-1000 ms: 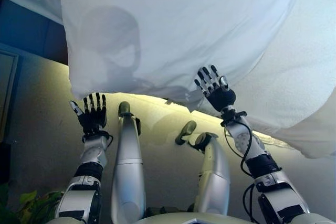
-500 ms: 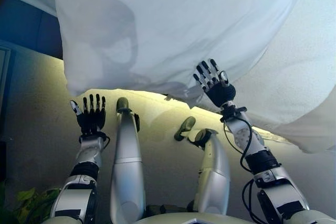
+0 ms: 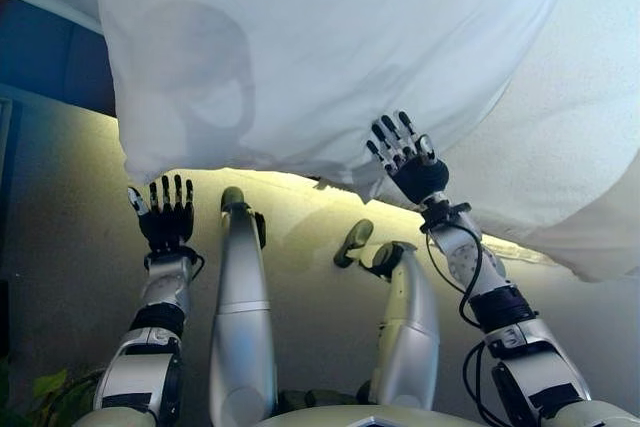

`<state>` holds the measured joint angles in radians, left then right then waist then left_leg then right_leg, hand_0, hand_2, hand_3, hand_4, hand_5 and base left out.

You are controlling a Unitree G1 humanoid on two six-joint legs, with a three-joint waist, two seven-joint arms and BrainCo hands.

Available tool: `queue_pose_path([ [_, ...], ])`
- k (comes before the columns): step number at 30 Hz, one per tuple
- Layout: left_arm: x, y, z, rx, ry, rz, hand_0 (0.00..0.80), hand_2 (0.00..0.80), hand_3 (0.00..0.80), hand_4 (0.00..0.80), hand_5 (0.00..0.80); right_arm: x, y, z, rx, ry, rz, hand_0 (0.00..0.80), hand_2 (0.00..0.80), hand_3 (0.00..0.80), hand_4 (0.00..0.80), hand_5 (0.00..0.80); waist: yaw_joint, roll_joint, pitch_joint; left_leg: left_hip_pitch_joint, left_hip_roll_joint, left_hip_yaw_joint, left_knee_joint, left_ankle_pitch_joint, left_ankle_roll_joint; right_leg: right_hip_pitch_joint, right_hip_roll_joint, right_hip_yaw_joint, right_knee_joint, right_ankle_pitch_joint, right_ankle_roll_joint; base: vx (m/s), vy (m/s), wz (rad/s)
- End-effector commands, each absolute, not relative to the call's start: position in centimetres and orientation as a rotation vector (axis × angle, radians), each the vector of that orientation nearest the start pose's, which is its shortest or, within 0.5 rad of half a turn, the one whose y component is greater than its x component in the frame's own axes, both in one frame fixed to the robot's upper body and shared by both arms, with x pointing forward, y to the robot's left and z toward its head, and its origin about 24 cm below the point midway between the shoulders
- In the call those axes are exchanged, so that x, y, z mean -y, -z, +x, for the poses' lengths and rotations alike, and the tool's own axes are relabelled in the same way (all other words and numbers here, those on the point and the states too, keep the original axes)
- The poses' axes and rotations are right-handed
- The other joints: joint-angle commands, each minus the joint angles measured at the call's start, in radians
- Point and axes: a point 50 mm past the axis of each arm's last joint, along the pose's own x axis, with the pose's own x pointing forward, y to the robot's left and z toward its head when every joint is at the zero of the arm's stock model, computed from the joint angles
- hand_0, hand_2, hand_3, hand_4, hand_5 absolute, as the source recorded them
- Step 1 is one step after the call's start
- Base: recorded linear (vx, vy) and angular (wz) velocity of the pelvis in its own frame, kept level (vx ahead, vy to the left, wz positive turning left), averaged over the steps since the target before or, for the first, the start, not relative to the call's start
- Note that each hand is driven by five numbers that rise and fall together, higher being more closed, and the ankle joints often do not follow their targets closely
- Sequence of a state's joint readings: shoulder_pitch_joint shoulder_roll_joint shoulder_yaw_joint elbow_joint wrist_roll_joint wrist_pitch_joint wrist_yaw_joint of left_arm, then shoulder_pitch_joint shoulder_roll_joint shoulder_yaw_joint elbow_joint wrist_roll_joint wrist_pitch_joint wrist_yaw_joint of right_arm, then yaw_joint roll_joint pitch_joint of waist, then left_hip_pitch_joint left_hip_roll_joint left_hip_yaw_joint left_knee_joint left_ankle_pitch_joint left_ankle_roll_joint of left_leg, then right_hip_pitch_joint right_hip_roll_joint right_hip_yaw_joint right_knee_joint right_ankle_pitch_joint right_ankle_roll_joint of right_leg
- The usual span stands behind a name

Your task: Make the bed neatly

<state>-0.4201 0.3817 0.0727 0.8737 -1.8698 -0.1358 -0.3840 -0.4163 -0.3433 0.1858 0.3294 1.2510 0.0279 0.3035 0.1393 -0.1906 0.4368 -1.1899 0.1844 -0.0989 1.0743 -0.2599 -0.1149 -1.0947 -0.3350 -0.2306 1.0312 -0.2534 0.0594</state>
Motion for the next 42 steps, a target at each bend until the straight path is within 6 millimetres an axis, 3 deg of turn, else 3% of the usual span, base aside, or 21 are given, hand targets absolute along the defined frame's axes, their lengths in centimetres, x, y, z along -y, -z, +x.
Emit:
queue_pose_path([
  [1, -28.4, -1.9, 30.6, 0.336, -0.309, -1.492, 0.000, 0.000, 0.000, 0.000, 0.000, 16.7, -11.3, 32.4, 0.144, -0.500, 0.844, 0.000, 0.000, 0.000, 0.000, 0.000, 0.008, 0.010, -0.006, -0.165, -0.040, -0.010, 0.162, 0.027, 0.077, -0.029, 0.002, 0.045, -0.193, 0.371, 0.063, -0.008, 0.050, -0.02],
  [9, -28.2, -2.7, 31.1, 0.412, -0.249, -1.537, 0.000, 0.000, 0.000, 0.000, 0.000, 17.0, -11.5, 32.6, 0.133, -0.505, 0.834, 0.000, 0.000, 0.000, 0.000, 0.000, -0.010, 0.027, -0.021, -0.164, -0.038, 0.013, 0.205, -0.033, 0.087, -0.056, -0.014, 0.071, -0.142, 0.331, 0.055, -0.007, 0.063, -0.05],
  [22, -28.0, -3.9, 30.5, 0.565, -0.107, -1.511, 0.000, 0.000, 0.000, 0.000, 0.000, 17.0, -10.2, 31.3, 0.085, -0.542, 0.825, 0.000, 0.000, 0.000, 0.000, 0.000, -0.025, 0.045, -0.017, -0.134, -0.014, 0.009, 0.215, -0.022, 0.093, -0.053, -0.001, 0.105, -0.107, 0.340, 0.047, 0.010, 0.017, -0.02],
  [23, -28.1, -3.9, 30.4, 0.569, -0.105, -1.506, 0.154, 0.154, 0.154, 0.154, 0.154, 17.0, -10.1, 31.2, 0.083, -0.543, 0.827, 0.000, 0.000, 0.000, 0.000, 0.000, -0.024, 0.045, -0.015, -0.133, -0.012, 0.008, 0.217, -0.020, 0.093, -0.049, 0.000, 0.105, -0.105, 0.341, 0.046, 0.000, 0.000, 0.00],
  [24, -28.1, -3.9, 30.3, 0.571, -0.102, -1.503, 0.461, 0.461, 0.461, 0.461, 0.461, 17.0, -9.9, 31.1, 0.076, -0.543, 0.830, 0.000, 0.000, 0.000, 0.000, 0.000, -0.024, 0.046, -0.014, -0.130, -0.009, 0.007, 0.220, -0.017, 0.094, -0.047, 0.002, 0.107, -0.099, 0.341, 0.045, 0.038, -0.011, 0.00],
  [25, -28.1, -3.9, 30.2, 0.574, -0.098, -1.500, 0.656, 0.656, 0.656, 0.656, 0.656, 16.9, -9.7, 30.9, 0.069, -0.544, 0.832, 0.000, 0.000, 0.000, 0.000, 0.000, -0.024, 0.048, -0.014, -0.126, -0.008, 0.007, 0.220, -0.014, 0.095, -0.043, 0.004, 0.110, -0.096, 0.342, 0.044, 0.041, -0.010, -0.01],
  [26, -28.2, -3.9, 30.0, 0.580, -0.093, -1.495, 0.800, 0.800, 0.800, 0.800, 0.800, 16.9, -9.5, 30.8, 0.064, -0.545, 0.834, 0.000, 0.000, 0.000, 0.000, 0.000, -0.024, 0.049, -0.013, -0.123, -0.006, 0.006, 0.221, -0.012, 0.096, -0.038, 0.006, 0.112, -0.094, 0.343, 0.043, 0.052, -0.015, -0.02],
  [35, -28.2, -3.5, 29.0, 0.557, -0.090, -1.448, 0.800, 0.800, 0.800, 0.800, 0.800, 16.3, -7.7, 29.6, 0.009, -0.522, 0.866, 0.000, 0.000, 0.000, 0.000, 0.000, -0.012, 0.064, -0.001, -0.076, 0.003, 0.005, 0.244, 0.007, 0.109, 0.015, 0.011, 0.128, -0.060, 0.355, 0.038, 0.070, -0.018, 0.01],
  [42, -28.3, -0.1, 26.3, 0.481, -0.246, -1.452, 0.800, 0.800, 0.800, 0.800, 0.800, 15.9, -5.0, 27.5, -0.074, -0.490, 0.892, 0.000, 0.000, 0.000, 0.000, 0.000, -0.012, 0.082, 0.000, -0.008, -0.004, 0.016, 0.241, 0.038, 0.117, 0.061, 0.013, 0.148, -0.028, 0.364, 0.029, 0.126, 0.016, 0.05],
])
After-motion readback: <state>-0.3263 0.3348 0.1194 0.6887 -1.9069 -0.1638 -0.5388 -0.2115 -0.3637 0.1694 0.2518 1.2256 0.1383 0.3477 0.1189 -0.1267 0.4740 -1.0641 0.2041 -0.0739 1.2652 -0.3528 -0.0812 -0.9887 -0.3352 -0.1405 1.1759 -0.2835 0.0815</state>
